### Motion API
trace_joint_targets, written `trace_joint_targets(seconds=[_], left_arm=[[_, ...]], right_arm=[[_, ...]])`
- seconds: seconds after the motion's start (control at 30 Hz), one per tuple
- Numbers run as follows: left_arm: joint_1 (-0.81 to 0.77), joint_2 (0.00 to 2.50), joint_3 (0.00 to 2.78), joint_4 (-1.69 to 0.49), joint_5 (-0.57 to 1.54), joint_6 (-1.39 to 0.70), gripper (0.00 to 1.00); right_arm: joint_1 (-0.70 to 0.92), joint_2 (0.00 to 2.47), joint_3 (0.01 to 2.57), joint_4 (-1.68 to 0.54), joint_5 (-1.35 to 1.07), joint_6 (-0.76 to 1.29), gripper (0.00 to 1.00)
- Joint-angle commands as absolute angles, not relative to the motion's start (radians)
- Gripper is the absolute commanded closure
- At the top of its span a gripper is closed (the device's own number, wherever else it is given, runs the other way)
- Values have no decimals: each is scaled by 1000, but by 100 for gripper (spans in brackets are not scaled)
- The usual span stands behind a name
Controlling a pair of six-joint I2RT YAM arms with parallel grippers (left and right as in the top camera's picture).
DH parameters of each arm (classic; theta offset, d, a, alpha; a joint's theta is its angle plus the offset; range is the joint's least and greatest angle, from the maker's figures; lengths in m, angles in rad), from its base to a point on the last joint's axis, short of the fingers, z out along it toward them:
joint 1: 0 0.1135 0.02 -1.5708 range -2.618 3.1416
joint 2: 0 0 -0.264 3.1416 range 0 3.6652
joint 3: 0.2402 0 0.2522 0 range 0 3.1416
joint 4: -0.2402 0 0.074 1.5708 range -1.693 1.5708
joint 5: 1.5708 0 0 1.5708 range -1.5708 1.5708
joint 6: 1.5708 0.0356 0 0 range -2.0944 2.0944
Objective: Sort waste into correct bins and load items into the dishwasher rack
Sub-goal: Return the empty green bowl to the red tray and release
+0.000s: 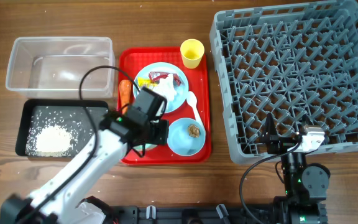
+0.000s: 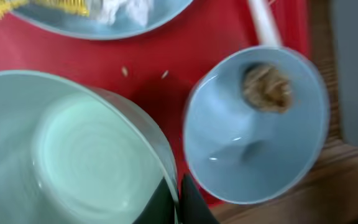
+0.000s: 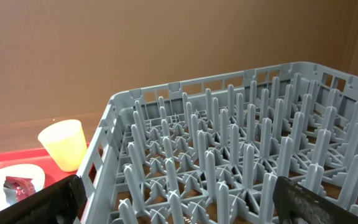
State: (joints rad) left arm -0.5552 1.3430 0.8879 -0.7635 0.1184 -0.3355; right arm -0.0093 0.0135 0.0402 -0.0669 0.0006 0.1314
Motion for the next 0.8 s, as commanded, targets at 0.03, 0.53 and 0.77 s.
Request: trace_joint_targets(seconds=[0.03,0.53,0.77], left_arm=[[-565,1431,889,-779,51,-362,96],[-566,1433,1016,-824,70,-341,56],[-647,1441,1105,-766,115,-346,56]], right_arm=[[-5,5,37,-64,-8,141,0],[-5,5,37,-64,-8,141,0],[-5,5,37,-64,-8,141,0]])
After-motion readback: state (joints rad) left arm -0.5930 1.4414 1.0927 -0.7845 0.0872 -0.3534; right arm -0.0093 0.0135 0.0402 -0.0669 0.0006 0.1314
